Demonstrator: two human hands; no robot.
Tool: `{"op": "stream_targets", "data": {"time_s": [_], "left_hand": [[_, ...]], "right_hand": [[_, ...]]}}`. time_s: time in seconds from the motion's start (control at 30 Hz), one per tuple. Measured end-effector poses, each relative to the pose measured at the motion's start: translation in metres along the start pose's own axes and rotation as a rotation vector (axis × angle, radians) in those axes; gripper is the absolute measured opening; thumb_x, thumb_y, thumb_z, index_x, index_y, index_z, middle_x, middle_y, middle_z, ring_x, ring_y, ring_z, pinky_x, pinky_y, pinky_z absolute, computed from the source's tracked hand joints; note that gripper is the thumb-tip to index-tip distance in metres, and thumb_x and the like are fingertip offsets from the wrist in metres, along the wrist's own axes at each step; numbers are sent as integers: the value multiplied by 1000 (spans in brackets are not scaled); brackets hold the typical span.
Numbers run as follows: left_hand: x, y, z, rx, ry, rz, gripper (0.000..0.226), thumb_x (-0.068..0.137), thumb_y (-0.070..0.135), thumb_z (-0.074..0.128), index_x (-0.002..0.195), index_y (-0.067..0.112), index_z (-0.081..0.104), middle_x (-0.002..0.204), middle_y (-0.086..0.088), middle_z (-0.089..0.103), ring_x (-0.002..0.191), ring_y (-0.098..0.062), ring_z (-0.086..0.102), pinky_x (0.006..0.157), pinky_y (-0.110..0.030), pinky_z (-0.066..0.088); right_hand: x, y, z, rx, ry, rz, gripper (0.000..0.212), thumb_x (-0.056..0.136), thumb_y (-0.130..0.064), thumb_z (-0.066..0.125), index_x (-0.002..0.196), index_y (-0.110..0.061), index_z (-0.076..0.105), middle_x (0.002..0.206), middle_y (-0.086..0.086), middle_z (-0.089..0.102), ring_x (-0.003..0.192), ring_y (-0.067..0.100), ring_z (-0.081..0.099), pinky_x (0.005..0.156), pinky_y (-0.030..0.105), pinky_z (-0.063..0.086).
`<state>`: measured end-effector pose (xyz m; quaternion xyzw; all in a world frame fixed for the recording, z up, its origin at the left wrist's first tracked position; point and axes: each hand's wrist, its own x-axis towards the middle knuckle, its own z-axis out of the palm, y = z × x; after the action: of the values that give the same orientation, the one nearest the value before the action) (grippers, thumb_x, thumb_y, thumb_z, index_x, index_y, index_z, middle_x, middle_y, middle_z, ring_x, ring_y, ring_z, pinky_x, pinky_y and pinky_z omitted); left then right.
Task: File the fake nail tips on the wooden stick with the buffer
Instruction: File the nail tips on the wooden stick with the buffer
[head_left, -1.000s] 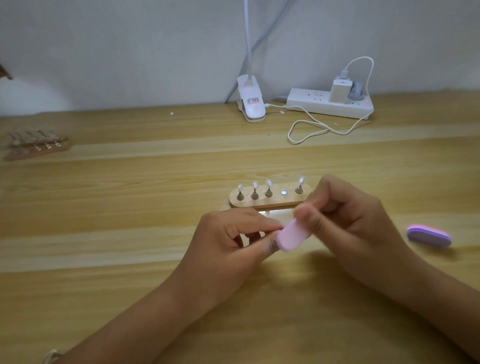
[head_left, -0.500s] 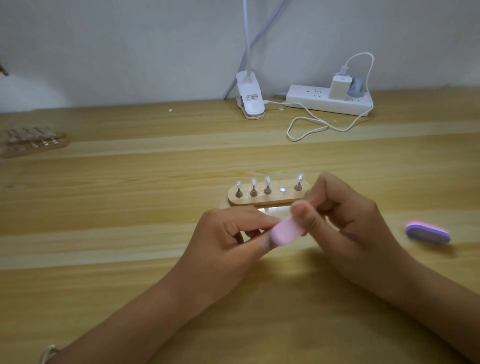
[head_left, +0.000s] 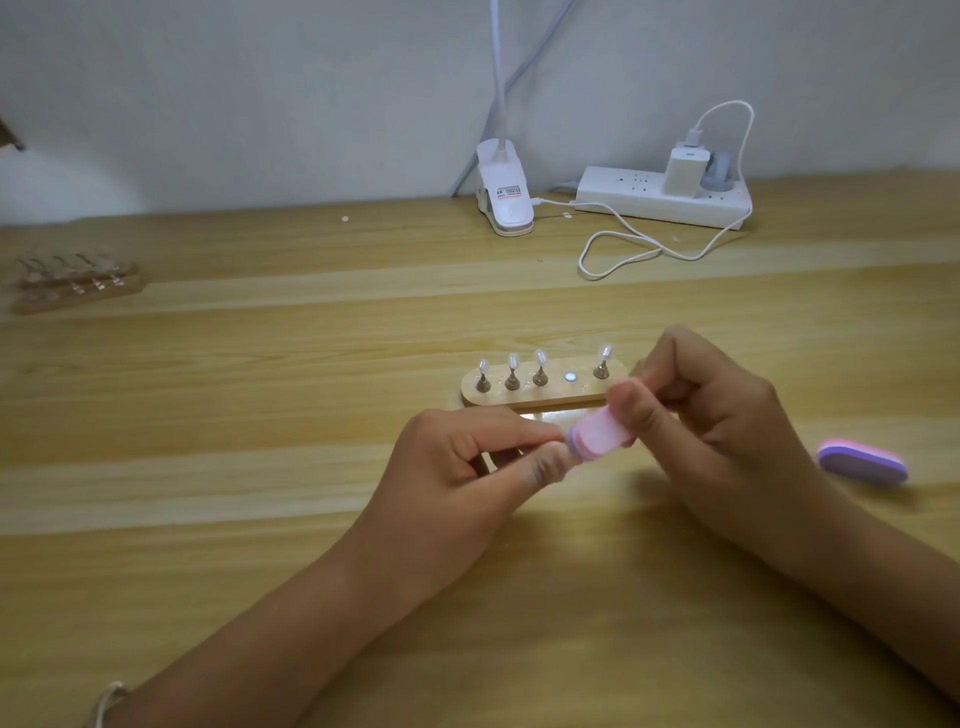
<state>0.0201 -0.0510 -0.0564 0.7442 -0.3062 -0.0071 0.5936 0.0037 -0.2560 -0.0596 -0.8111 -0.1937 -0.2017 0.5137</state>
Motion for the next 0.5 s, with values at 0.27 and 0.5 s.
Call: {"op": "stream_targets", "data": {"time_s": [0.27, 0.5], "left_hand": [[-1, -1, -1, -57, 10, -45, 8, 84, 25, 72, 88, 23, 79, 68, 2, 70, 52, -6, 53, 52, -27, 44], [-1, 1, 0, -103, 6, -92, 12, 85, 21, 68, 90, 18, 79, 66, 5, 69, 48, -7, 53, 53, -22, 46]], "right_hand": [[0, -1, 1, -3, 0, -13, 27, 99, -33, 58, 80, -15, 51, 73, 0, 59, 64, 17, 54, 62, 20, 43], [0, -4, 1, -20, 41, -48, 29, 98, -39, 56, 81, -17, 50, 76, 1, 57, 65, 13, 54, 63, 17, 42]]}}
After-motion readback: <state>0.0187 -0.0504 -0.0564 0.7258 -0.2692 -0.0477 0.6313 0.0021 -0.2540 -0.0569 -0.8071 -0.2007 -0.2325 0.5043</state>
